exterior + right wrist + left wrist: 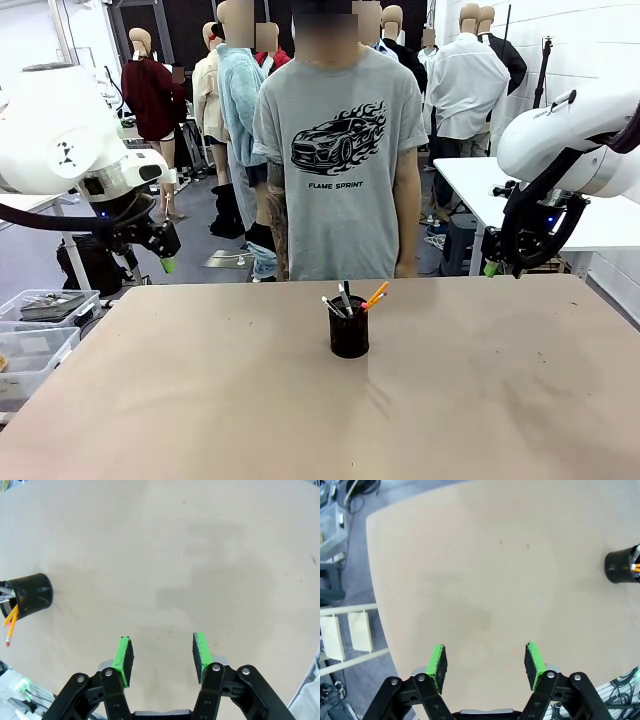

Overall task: Place the pens into the pen holder.
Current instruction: Pick up a writing instrument from the table and place it into the Pen holder.

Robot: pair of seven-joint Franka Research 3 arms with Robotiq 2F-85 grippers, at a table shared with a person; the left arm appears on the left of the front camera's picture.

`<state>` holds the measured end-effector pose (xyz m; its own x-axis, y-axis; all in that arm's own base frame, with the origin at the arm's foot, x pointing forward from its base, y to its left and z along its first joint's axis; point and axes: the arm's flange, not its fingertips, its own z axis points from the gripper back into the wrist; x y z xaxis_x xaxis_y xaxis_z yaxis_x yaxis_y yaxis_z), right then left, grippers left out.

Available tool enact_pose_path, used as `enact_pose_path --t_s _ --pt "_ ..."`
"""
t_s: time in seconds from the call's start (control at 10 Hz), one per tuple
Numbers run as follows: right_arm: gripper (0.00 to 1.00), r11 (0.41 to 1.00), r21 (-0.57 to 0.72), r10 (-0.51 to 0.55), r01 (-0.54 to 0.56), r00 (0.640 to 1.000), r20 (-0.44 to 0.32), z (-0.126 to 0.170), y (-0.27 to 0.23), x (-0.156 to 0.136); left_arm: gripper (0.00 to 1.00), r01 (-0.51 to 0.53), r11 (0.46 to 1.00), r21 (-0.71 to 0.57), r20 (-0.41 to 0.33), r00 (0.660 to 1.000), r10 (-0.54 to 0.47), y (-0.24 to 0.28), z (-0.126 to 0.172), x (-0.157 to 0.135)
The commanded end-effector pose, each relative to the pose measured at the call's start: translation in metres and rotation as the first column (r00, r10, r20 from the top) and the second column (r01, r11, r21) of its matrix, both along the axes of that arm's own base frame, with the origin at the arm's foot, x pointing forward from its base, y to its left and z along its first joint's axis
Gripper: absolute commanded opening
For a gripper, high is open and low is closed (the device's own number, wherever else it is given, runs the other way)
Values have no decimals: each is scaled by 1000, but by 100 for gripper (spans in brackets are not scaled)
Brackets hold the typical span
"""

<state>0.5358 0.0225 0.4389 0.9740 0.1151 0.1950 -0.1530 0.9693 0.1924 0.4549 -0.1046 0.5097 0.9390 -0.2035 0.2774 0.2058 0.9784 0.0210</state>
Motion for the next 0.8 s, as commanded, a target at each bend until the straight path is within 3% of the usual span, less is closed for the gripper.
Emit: enact_pose_path --t_s 0.0,0.7 --pt "61 1000 21 12 -12 1000 2 -1 -1 1 81 7 1000 7 5 1000 -7 -4 8 -2" --pt "61 1000 21 12 -12 1000 2 -1 -1 1 81 7 1000 7 5 1000 -7 -4 8 -2"
